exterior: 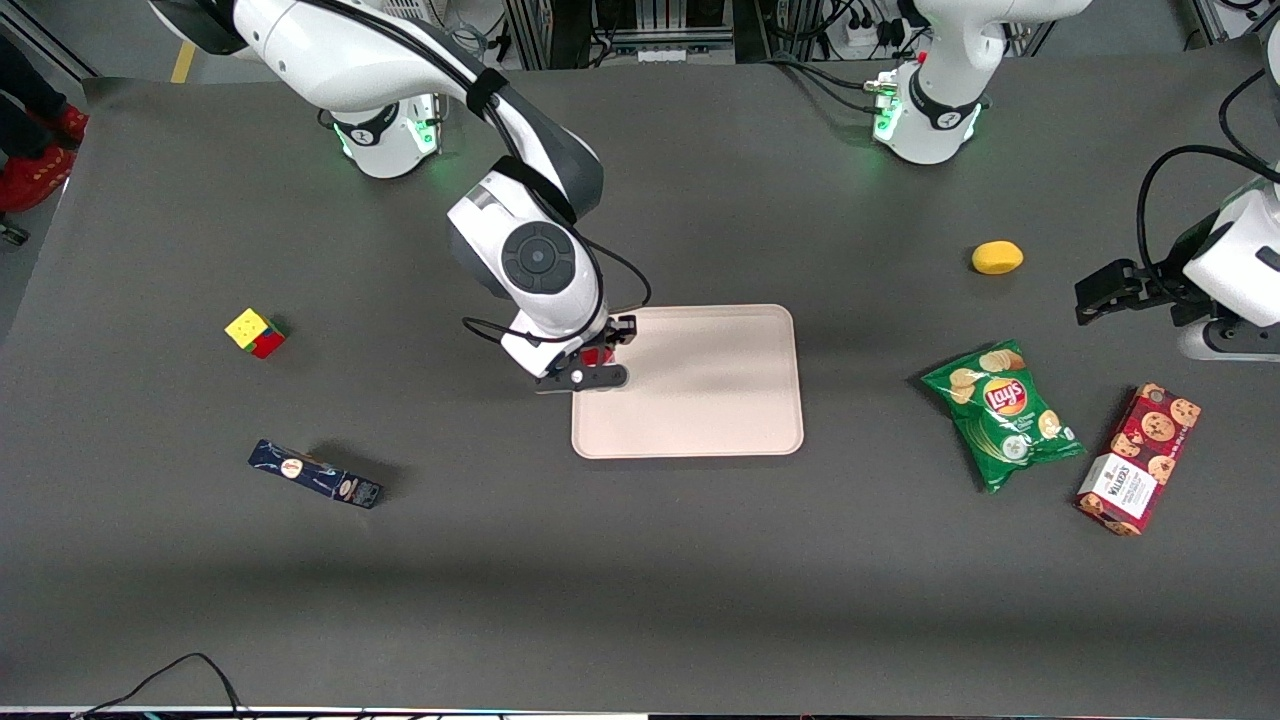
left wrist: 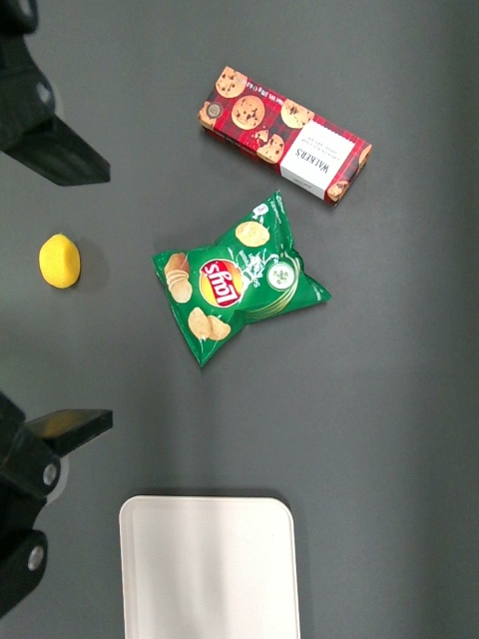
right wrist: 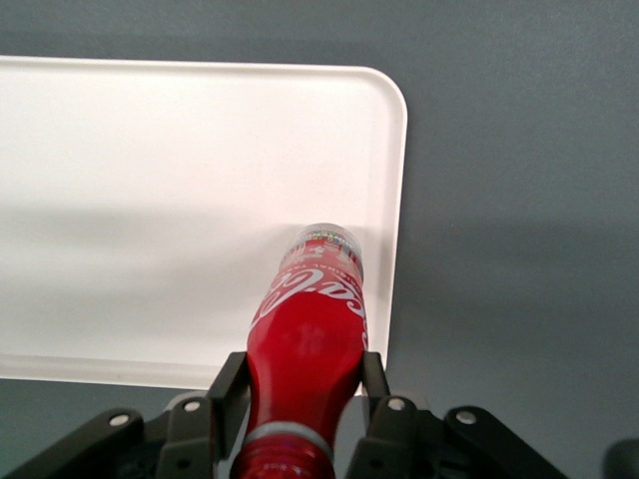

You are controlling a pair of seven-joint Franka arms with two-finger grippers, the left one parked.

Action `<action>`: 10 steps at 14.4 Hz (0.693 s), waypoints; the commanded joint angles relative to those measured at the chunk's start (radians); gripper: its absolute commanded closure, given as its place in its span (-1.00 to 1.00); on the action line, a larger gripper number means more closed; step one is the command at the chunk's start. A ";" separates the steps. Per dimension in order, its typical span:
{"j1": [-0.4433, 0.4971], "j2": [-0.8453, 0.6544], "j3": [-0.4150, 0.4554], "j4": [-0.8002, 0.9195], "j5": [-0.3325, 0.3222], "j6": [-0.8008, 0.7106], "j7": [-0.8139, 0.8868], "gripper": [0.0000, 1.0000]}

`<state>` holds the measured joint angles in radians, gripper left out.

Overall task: Place coke bottle on tray
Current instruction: 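Lower the bottle upright onto the tray and open the right gripper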

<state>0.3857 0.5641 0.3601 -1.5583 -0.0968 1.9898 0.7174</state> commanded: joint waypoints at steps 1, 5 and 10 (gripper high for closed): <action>-0.001 0.026 0.005 0.004 -0.015 0.004 -0.003 1.00; -0.005 0.060 0.005 0.007 -0.009 0.029 -0.004 1.00; -0.005 0.071 0.005 0.012 -0.009 0.032 -0.003 1.00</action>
<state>0.3816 0.6304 0.3598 -1.5571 -0.0975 2.0121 0.7174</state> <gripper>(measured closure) 0.498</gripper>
